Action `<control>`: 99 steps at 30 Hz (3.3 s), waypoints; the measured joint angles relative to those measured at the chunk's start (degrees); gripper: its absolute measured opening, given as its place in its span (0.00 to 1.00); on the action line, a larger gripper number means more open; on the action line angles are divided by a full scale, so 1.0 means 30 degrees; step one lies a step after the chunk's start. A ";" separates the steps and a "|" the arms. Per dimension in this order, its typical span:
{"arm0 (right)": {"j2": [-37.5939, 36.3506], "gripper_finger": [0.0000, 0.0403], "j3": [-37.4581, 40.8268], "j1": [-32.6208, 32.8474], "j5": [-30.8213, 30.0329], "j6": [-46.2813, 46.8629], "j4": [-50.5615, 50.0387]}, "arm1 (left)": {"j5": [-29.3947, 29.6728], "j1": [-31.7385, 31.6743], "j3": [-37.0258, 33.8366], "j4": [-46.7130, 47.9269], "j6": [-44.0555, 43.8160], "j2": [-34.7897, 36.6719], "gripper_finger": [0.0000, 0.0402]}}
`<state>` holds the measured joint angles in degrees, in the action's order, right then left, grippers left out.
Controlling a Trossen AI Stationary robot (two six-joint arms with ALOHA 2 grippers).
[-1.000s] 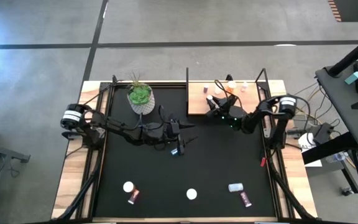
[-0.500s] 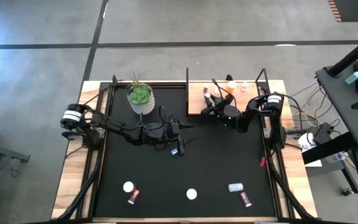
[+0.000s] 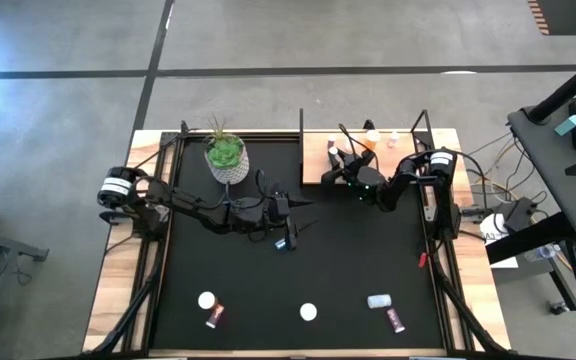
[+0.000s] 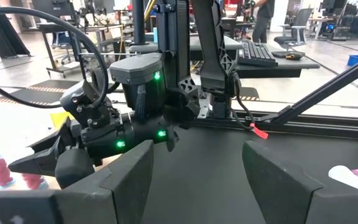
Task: Pick and place medicine bottles onto shelf by color
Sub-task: Put the right blue pill bottle on the shelf aligned with the other blue pill bottle, then put the top white pill bottle on the shelf aligned with the other white pill bottle
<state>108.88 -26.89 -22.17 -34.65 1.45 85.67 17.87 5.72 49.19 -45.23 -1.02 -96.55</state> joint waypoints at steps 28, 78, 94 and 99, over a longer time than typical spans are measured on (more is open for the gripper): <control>-0.0115 0.43 0.0051 0.0000 0.0022 -0.0021 -0.0635 | 0.0000 0.0000 -0.0001 -0.0015 -0.0007 -0.0007 0.57; -1.7129 0.56 0.0940 0.3730 1.3195 0.2477 -2.2607 | 0.1265 -0.0765 0.0036 1.7863 -1.5571 0.1618 0.57; -1.6713 0.56 0.0940 0.3723 1.3092 0.1931 -2.2655 | 0.0778 -0.0940 0.0158 1.7807 -1.6448 -0.0539 0.57; -1.6721 0.56 0.0940 0.3723 1.3085 0.1931 -2.2637 | 0.0204 -0.0906 0.0124 1.7952 -1.6568 -0.0891 0.57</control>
<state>58.72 -24.08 -11.00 4.60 7.25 17.76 18.48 3.00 49.56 8.62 -50.72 -99.22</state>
